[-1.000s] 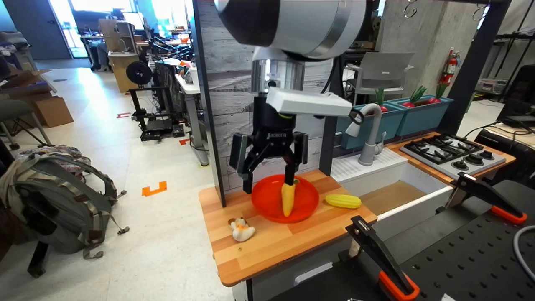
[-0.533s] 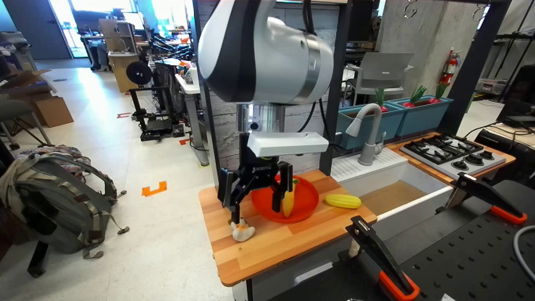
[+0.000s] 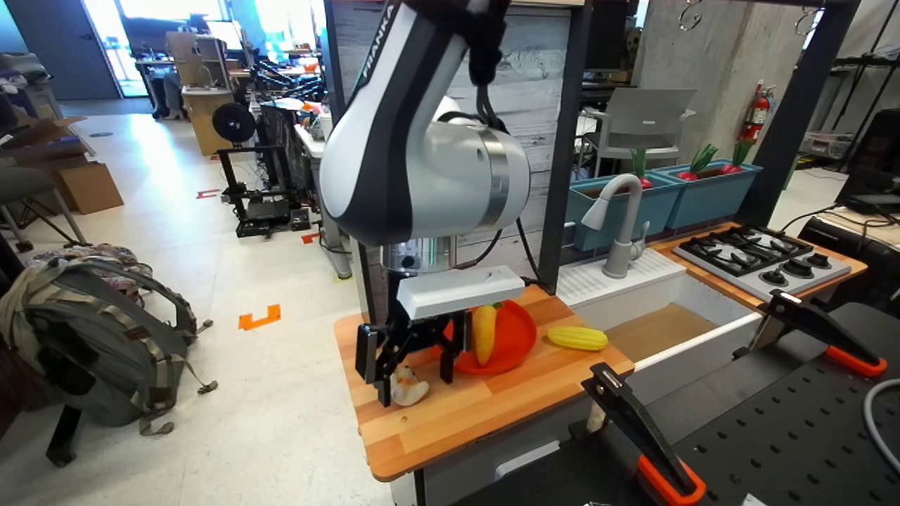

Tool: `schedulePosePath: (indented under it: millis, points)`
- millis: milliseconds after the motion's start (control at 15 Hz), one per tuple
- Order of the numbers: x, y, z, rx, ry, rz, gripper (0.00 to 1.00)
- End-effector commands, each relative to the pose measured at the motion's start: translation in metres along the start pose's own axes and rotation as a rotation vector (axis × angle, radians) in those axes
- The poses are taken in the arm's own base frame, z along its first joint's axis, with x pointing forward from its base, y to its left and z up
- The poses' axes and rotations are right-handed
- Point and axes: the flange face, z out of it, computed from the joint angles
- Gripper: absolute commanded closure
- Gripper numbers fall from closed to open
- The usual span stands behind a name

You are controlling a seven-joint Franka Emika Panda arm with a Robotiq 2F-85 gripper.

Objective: Move the toy to the right

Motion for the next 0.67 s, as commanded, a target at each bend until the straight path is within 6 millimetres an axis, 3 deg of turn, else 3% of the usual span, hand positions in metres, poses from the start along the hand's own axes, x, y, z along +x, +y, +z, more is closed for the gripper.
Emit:
schedulePosePath:
  millis: [0,200,600]
  points:
    - [0.013,-0.006,0.014,-0.047,0.018,-0.018,0.32]
    - [0.012,-0.011,0.016,-0.05,0.001,-0.035,0.58]
    - [0.001,-0.016,-0.004,-0.072,-0.002,-0.074,0.98]
